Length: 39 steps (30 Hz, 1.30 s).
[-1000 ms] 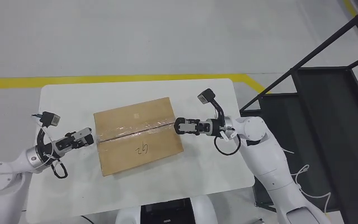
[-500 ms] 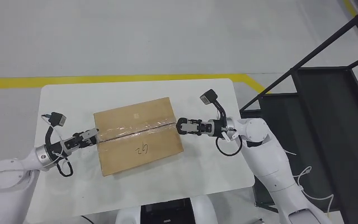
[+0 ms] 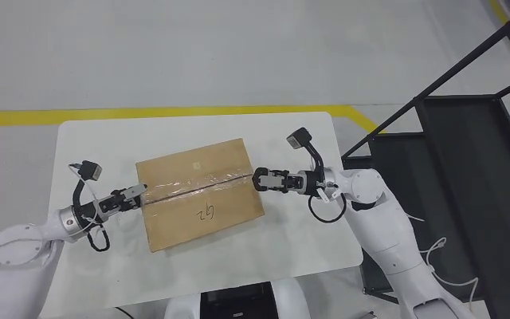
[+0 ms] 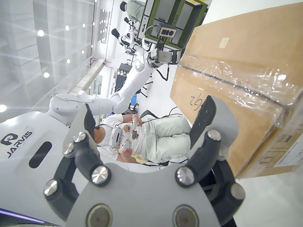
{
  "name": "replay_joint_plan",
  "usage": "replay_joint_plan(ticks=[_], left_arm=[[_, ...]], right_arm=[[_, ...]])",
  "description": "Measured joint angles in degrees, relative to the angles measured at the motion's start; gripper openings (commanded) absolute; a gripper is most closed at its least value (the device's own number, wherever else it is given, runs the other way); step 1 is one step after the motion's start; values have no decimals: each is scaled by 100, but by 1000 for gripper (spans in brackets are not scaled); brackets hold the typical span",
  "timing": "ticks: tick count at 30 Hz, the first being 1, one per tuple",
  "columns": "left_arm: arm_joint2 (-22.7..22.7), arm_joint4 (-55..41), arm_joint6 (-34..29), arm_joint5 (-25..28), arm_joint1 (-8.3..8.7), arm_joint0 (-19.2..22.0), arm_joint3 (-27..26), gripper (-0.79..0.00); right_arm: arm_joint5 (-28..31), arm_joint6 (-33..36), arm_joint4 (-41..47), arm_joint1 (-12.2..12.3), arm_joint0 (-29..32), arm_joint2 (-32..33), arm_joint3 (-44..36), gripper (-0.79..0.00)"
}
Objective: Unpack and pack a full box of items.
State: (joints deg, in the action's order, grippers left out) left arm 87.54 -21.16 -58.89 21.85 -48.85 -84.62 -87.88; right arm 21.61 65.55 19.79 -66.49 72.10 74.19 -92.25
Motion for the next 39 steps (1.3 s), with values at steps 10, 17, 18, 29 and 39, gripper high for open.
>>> replay_joint_plan(ticks=[10, 17, 18, 29, 39], left_arm=[[-186, 21, -22, 18, -36, 139, 84, 0], [-322, -58, -68, -6, -66, 319, 197, 0], [-319, -87, -71, -6, -68, 345, 234, 0], [416, -790, -29, 271, -15, 28, 307, 0], [717, -1141, 205, 417, -31, -368, -159, 0]], right_arm=[[20, -51, 51, 39, 22, -31, -5, 0], [26, -76, 73, 74, 69, -22, -4, 0], [31, -75, 76, 77, 70, -24, 1, 0], [799, -551, 75, 152, 216, 429, 3, 0], [1108, -861, 148, 161, 311, 568, 18, 0]])
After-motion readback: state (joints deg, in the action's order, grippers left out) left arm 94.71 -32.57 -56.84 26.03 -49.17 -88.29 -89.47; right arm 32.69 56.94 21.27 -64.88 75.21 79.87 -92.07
